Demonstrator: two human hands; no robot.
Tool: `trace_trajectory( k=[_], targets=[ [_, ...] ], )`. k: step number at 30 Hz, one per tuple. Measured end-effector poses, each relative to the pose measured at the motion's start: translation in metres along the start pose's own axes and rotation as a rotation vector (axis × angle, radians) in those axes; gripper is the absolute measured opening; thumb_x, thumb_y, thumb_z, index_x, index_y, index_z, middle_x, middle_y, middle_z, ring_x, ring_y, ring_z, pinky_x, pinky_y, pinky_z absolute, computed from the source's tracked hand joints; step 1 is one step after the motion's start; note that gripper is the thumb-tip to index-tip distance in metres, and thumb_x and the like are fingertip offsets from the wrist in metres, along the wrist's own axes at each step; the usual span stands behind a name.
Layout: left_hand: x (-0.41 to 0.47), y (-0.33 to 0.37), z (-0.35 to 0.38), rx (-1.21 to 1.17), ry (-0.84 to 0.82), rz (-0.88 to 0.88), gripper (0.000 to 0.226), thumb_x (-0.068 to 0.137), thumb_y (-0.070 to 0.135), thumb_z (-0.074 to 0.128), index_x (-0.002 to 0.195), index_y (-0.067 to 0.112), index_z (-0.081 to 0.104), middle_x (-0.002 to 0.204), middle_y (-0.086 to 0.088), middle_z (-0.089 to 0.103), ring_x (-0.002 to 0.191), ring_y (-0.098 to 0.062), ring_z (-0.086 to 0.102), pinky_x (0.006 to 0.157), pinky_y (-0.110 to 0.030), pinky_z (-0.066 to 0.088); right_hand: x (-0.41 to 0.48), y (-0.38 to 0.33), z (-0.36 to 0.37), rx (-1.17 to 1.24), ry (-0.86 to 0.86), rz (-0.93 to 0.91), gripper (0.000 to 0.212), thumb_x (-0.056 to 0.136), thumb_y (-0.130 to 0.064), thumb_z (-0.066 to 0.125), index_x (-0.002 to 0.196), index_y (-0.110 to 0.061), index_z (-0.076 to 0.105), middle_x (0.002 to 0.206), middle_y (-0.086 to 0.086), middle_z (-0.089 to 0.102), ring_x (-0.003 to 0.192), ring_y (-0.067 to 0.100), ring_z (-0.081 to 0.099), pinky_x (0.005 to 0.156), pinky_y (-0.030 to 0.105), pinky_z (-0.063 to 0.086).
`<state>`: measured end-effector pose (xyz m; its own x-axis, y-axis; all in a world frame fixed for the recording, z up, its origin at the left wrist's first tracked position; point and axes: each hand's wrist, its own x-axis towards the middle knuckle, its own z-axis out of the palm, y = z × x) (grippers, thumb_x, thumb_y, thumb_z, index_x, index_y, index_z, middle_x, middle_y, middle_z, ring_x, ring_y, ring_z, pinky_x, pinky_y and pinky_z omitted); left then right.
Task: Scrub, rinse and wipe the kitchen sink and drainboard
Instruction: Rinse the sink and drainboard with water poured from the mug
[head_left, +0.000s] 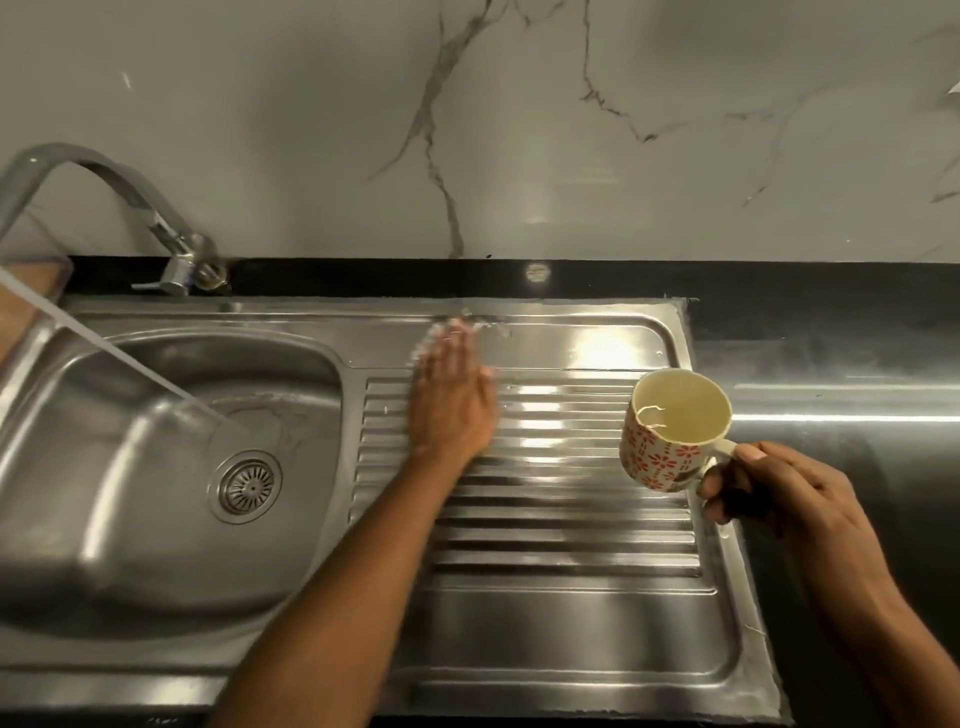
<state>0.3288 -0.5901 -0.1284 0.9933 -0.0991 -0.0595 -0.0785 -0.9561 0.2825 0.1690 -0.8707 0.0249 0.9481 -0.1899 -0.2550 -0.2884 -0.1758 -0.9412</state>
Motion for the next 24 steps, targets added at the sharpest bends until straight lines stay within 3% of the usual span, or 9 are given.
trace_trajectory(
  k=[4, 8, 14, 17, 20, 22, 24],
  targets=[
    [-0.013, -0.098, -0.028, 0.087, -0.002, -0.249, 0.070, 0.108, 0.049, 0.003, 0.166, 0.010, -0.003, 0.175, -0.012, -0.005, 0.162, -0.026, -0.002, 0.132, -0.048, 0.007, 0.003, -0.002, 0.008, -0.008, -0.038, -0.012, 0.039, 0.108, -0.019, 0.043, 0.090, 0.006, 0.067, 0.085, 0.018, 0.071, 0.076, 0.036, 0.067, 0.073, 0.030, 0.059],
    [-0.019, -0.093, -0.036, 0.142, 0.013, -0.286, 0.071, 0.109, 0.048, 0.004, 0.165, 0.006, 0.000, 0.174, -0.016, -0.005, 0.162, -0.030, -0.006, 0.131, -0.049, -0.002, 0.003, -0.005, 0.009, 0.008, -0.041, -0.022, 0.039, 0.109, -0.018, 0.043, 0.088, 0.006, 0.064, 0.084, 0.018, 0.072, 0.076, 0.037, 0.068, 0.074, 0.033, 0.060],
    [-0.017, 0.083, 0.000, -0.067, 0.016, 0.129, 0.069, 0.110, 0.043, 0.020, 0.166, 0.008, -0.001, 0.175, -0.014, -0.003, 0.162, -0.029, -0.004, 0.131, -0.051, 0.007, -0.004, -0.006, -0.007, 0.037, -0.008, -0.033, 0.035, 0.106, -0.019, 0.046, 0.090, 0.003, 0.068, 0.084, 0.021, 0.070, 0.078, 0.041, 0.065, 0.072, 0.037, 0.058],
    [-0.031, 0.157, 0.022, -0.208, -0.092, 0.405, 0.087, 0.105, 0.043, 0.050, 0.166, 0.007, -0.002, 0.174, -0.015, -0.006, 0.161, -0.028, -0.011, 0.131, -0.049, 0.000, -0.009, -0.010, -0.016, 0.046, 0.005, -0.012, 0.037, 0.094, -0.037, 0.051, 0.084, -0.009, 0.071, 0.084, 0.019, 0.070, 0.077, 0.036, 0.067, 0.071, 0.035, 0.060],
    [-0.051, 0.178, 0.041, -0.305, -0.066, 0.491, 0.103, 0.093, 0.043, 0.074, 0.163, 0.001, 0.011, 0.170, -0.017, 0.003, 0.161, -0.033, 0.010, 0.131, -0.049, 0.009, -0.012, -0.009, -0.024, 0.010, 0.015, -0.009, 0.036, 0.092, -0.040, 0.049, 0.083, -0.013, 0.071, 0.085, 0.018, 0.071, 0.078, 0.033, 0.069, 0.070, 0.028, 0.061],
    [-0.053, 0.176, 0.052, -0.283, -0.027, 0.481, 0.092, 0.096, 0.042, 0.069, 0.162, -0.003, 0.023, 0.169, -0.019, 0.010, 0.160, -0.035, 0.017, 0.131, -0.049, 0.014, -0.013, -0.006, -0.028, 0.001, 0.021, -0.011, 0.037, 0.095, -0.037, 0.048, 0.086, -0.008, 0.069, 0.085, 0.018, 0.070, 0.079, 0.036, 0.068, 0.069, 0.029, 0.061],
    [-0.048, 0.167, 0.051, -0.159, -0.038, 0.448, 0.076, 0.108, 0.044, 0.044, 0.165, 0.002, 0.015, 0.173, -0.018, 0.008, 0.162, -0.031, 0.006, 0.130, -0.049, 0.012, -0.013, -0.004, -0.030, -0.004, 0.029, -0.016, 0.037, 0.097, -0.034, 0.047, 0.089, -0.005, 0.068, 0.086, 0.020, 0.069, 0.080, 0.039, 0.067, 0.070, 0.033, 0.061]
  ],
)
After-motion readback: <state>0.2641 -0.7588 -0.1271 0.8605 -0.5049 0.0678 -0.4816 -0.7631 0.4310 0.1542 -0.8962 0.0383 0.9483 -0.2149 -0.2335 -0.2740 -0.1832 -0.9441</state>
